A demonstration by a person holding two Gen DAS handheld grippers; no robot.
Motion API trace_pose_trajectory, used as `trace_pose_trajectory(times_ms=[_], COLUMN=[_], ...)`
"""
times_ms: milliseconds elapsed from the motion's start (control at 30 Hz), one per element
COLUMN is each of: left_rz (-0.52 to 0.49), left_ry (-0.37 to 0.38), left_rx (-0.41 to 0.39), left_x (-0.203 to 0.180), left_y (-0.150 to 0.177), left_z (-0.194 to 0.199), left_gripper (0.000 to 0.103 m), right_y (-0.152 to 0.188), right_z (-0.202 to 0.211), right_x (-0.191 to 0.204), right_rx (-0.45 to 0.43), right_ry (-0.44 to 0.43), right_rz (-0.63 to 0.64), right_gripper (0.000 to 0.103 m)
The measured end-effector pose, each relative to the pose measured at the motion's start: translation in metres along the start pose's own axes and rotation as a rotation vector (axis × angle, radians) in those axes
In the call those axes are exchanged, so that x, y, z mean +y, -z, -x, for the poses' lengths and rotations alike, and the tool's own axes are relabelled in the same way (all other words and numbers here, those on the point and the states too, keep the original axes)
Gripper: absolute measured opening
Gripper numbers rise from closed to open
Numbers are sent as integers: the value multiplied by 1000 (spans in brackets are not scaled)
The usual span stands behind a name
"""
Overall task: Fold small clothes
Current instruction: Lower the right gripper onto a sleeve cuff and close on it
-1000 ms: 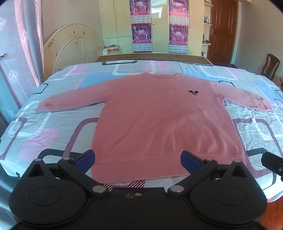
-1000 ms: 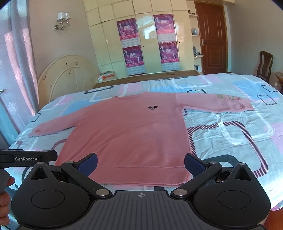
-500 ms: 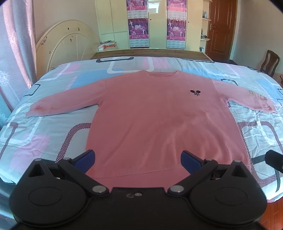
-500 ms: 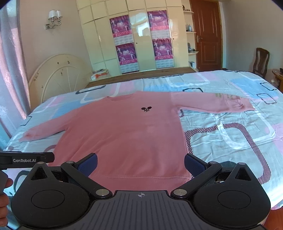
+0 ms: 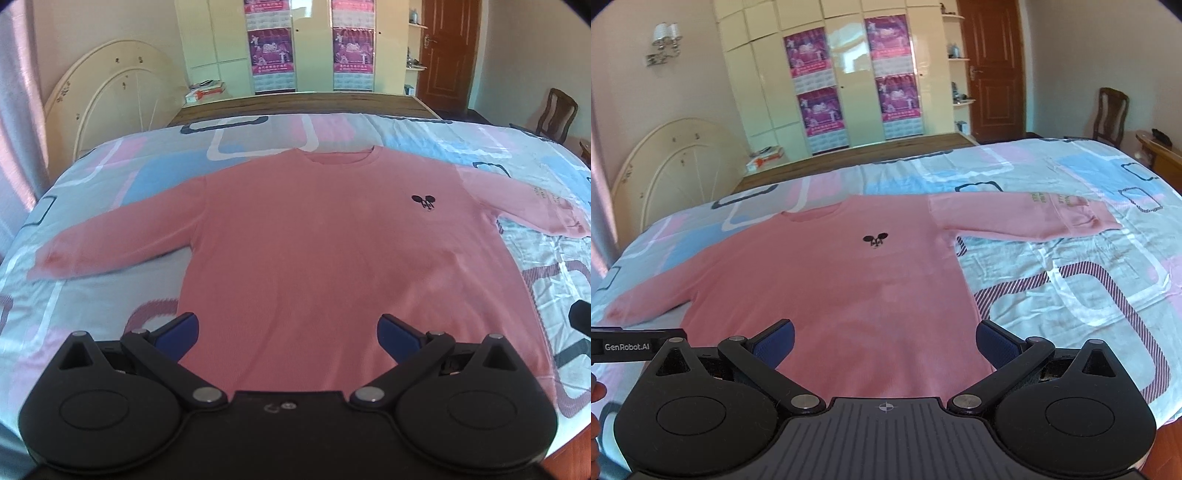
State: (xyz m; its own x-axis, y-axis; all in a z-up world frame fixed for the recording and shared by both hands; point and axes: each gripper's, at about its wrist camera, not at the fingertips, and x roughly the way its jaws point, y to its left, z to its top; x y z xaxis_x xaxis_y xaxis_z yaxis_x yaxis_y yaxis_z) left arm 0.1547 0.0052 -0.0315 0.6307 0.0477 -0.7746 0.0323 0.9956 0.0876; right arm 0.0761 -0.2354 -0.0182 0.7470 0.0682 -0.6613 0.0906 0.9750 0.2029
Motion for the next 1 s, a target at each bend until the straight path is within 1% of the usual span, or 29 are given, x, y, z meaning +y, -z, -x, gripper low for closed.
trace_pose_trajectory(times_ms=[333, 567, 733, 1000], left_rz=[-40, -27, 0, 13], left_ry=[40, 55, 58, -2], left_rx=[5, 10, 17, 19], left_x=[20, 21, 10, -39], left_y=[-40, -59, -69, -92], left_z=[-47, -71, -92, -122], left_gripper=[103, 103, 102, 102], right_y=[-19, -35, -49, -80], right_z=[-43, -63, -80, -122], right_x=[25, 20, -1, -62], right_rx=[1, -8, -20, -25], right_ry=[86, 122, 132, 104], right_rz=[-26, -47, -36, -22], right_gripper=[103, 103, 103, 103])
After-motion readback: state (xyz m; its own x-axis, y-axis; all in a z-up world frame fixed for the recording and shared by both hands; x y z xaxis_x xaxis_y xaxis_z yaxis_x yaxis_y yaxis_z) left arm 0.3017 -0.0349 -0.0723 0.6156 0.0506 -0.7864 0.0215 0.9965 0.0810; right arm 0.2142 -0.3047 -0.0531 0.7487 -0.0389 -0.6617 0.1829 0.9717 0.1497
